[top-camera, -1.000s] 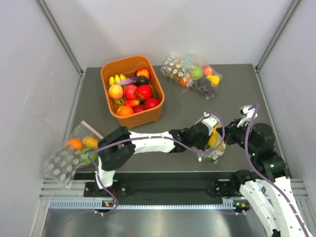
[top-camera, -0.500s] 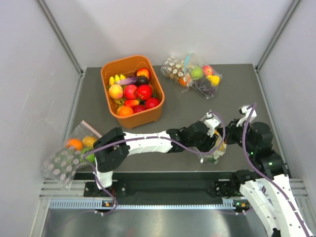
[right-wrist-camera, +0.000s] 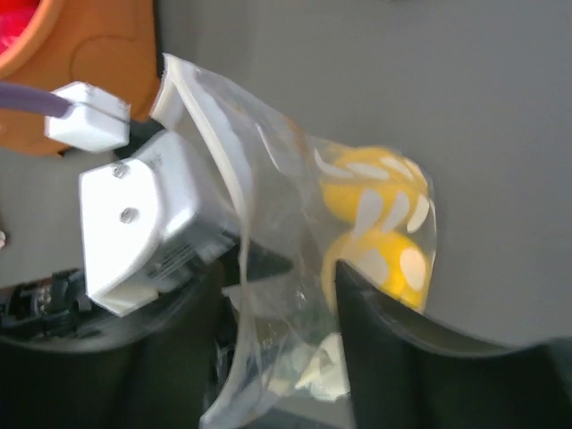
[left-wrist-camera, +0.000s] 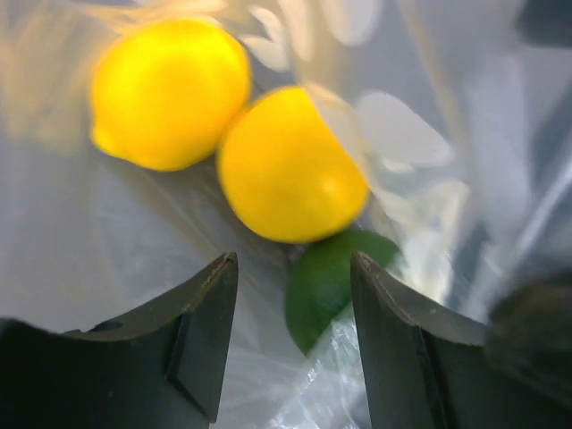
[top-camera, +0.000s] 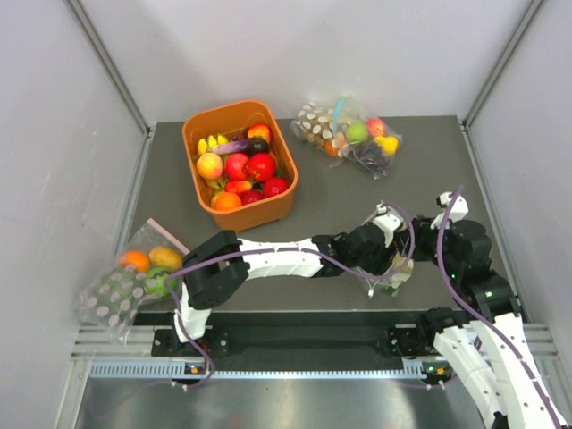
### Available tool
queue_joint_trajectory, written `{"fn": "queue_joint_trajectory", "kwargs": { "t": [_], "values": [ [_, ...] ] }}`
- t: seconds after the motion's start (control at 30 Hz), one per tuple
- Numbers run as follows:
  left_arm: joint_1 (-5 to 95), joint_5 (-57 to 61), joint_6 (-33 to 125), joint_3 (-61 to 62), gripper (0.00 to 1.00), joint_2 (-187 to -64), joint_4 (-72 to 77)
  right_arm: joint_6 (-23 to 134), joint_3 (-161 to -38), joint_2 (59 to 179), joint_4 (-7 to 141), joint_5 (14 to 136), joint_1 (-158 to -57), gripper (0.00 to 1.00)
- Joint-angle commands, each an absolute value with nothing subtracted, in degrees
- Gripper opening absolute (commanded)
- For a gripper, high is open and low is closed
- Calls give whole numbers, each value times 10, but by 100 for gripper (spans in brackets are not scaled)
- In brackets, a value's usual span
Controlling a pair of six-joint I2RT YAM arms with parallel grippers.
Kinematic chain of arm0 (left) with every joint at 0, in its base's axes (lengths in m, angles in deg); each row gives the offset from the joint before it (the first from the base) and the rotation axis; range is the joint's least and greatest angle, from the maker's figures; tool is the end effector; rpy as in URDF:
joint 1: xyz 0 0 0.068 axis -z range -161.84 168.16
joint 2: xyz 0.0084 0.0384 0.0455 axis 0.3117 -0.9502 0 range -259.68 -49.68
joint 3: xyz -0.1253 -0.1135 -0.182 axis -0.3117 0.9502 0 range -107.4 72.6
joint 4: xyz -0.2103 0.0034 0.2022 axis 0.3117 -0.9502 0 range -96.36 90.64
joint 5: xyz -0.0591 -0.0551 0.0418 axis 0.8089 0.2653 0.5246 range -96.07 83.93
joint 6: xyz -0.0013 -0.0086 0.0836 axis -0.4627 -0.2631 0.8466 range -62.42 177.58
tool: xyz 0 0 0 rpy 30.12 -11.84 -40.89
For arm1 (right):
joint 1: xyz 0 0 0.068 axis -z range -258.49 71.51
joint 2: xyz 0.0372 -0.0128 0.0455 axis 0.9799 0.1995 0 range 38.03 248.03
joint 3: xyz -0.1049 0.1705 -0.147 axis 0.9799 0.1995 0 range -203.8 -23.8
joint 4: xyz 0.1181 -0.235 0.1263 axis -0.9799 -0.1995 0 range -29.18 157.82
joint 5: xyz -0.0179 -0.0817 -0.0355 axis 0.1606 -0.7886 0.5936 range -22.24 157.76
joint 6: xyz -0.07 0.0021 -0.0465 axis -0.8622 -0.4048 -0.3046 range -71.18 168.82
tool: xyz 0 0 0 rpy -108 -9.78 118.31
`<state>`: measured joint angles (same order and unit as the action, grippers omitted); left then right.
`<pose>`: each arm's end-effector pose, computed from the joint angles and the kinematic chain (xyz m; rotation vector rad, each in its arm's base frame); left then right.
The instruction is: Open the zip-top bag and remove the fake food
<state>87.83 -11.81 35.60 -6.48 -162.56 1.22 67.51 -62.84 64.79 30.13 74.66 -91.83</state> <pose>0.1805 -0.4660 0.1484 0.8586 2.0940 -0.7979 0.1903 0.0544 0.2754 0.0176 2.0433 0.4742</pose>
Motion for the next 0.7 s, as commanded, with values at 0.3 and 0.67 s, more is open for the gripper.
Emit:
{"fn": "queue_joint_trajectory", "kwargs": {
  "t": [0.3,0.67],
  "values": [
    [837,-175,340,15,58,-1566,51,725,-625,678,342,694,-919,82],
    [832,-147,360,46,59,-1533,92,736,-584,736,392,724,-919,86]
  ]
}}
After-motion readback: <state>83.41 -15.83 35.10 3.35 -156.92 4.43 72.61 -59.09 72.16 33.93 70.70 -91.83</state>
